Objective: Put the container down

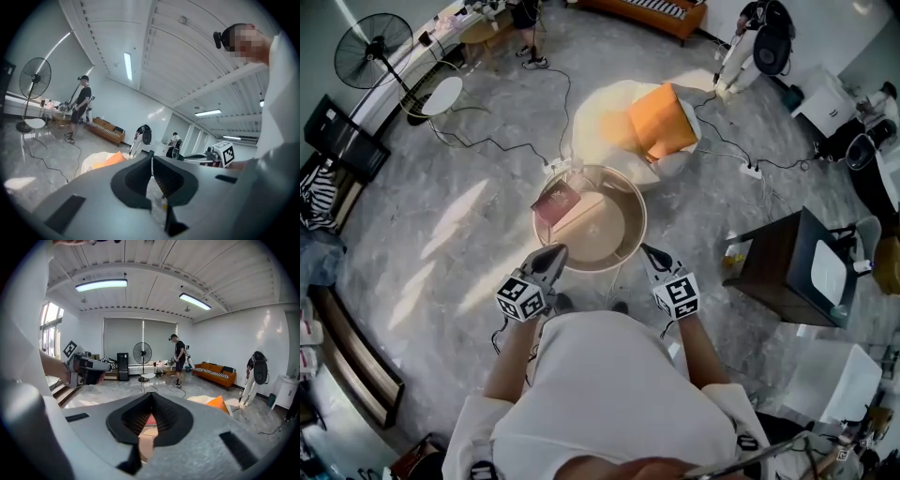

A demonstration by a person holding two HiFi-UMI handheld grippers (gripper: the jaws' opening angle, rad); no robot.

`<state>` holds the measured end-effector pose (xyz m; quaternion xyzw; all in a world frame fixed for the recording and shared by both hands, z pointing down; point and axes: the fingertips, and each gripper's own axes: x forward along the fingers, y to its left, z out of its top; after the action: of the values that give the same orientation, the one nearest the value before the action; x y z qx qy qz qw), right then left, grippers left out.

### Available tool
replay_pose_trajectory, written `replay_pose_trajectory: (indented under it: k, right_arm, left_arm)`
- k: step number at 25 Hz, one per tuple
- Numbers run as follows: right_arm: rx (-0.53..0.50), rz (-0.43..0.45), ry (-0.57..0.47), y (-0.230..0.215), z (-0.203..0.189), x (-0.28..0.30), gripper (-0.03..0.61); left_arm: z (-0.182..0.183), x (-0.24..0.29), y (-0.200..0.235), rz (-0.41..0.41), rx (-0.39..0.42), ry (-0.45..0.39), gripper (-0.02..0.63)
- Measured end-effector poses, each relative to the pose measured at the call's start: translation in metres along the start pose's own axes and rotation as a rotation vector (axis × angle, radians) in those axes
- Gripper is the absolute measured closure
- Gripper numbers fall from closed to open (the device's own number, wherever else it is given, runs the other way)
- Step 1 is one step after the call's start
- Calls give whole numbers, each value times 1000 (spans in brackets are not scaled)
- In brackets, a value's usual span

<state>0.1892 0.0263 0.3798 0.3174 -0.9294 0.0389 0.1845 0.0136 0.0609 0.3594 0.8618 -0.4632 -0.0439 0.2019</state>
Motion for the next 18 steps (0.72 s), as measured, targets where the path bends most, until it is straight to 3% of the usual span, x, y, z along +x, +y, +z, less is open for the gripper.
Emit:
replay_pose_trajectory:
  k: [18]
  right_arm:
    - [7, -19, -34, -12, 12, -10, 583]
  left_arm:
    - [-2, -2, 1, 18, -12, 11, 597]
